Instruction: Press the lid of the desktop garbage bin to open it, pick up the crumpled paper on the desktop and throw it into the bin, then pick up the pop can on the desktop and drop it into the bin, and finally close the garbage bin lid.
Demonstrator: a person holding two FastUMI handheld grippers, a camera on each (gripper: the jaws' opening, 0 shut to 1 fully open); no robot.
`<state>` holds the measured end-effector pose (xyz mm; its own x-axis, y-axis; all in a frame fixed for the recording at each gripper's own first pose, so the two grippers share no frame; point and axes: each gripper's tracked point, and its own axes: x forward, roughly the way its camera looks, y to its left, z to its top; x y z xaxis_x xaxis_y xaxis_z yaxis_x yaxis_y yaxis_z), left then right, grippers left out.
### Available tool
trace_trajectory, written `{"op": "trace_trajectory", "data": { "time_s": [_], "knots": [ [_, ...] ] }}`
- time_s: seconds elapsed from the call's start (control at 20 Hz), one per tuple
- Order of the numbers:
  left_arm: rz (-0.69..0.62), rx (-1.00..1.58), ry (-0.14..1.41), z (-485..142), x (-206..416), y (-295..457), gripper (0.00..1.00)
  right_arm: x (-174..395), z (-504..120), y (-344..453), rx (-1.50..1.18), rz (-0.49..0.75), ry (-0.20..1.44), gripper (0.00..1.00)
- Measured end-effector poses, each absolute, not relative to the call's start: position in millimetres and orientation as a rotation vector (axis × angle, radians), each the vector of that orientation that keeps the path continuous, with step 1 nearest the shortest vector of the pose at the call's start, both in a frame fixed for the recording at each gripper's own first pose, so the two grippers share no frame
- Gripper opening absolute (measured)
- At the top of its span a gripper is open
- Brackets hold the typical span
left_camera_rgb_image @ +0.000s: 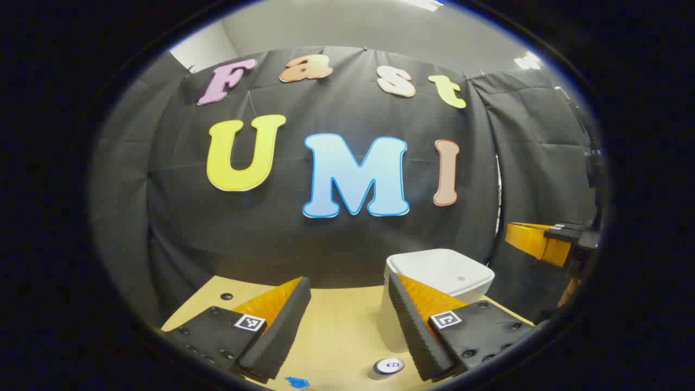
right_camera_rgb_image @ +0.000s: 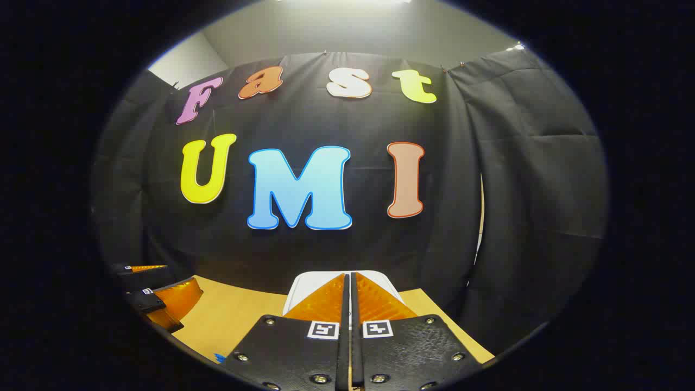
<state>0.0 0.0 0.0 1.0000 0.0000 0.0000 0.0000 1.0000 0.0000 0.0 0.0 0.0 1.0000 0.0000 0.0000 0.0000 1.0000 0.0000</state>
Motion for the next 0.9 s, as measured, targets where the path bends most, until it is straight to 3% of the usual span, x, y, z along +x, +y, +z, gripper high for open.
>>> {"op": "trace_trajectory", "data": {
  "time_s": [0.9],
  "knots": [
    [0.026,-0.006,0.011,-3.9,0.0,5.1,0.94,14.8,-23.0,5.1,0.026,0.044,0.085,0.01]
  ]
}}
